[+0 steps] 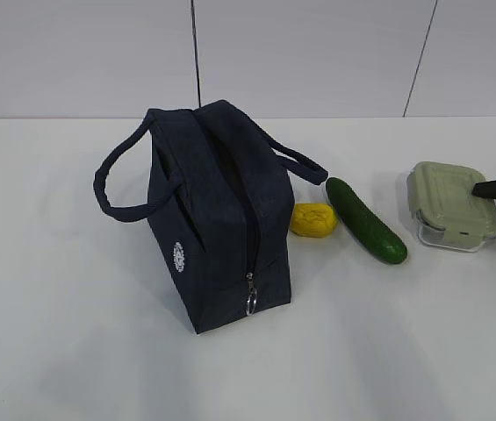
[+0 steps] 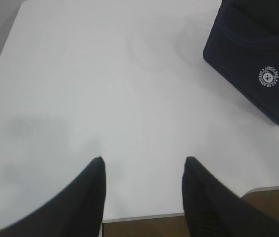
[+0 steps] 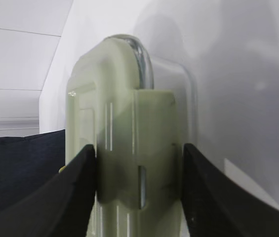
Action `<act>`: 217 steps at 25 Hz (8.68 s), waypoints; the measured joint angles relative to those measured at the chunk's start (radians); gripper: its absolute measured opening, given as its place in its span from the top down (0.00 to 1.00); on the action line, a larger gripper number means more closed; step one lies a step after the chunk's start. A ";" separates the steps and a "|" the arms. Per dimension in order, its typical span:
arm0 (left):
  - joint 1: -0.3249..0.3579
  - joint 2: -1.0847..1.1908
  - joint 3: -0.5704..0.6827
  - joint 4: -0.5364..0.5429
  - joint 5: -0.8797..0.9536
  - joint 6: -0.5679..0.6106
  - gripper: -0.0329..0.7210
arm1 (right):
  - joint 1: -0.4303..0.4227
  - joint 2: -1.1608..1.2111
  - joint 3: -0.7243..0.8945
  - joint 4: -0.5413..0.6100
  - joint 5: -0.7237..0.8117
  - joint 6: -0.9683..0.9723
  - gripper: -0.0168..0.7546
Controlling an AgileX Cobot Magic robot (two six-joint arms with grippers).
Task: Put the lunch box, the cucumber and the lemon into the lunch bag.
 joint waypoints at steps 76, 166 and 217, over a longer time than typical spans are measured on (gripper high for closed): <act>0.000 0.000 0.000 0.000 0.000 0.000 0.48 | 0.000 -0.144 0.006 -0.076 -0.032 0.167 0.51; -0.383 1.617 -0.441 -1.162 -0.674 0.443 0.83 | 0.492 -0.431 -0.035 -0.007 0.002 0.294 0.51; -0.383 1.602 -0.441 -1.268 -0.592 0.572 0.93 | 0.668 -0.294 -0.222 -0.389 -0.051 0.243 0.51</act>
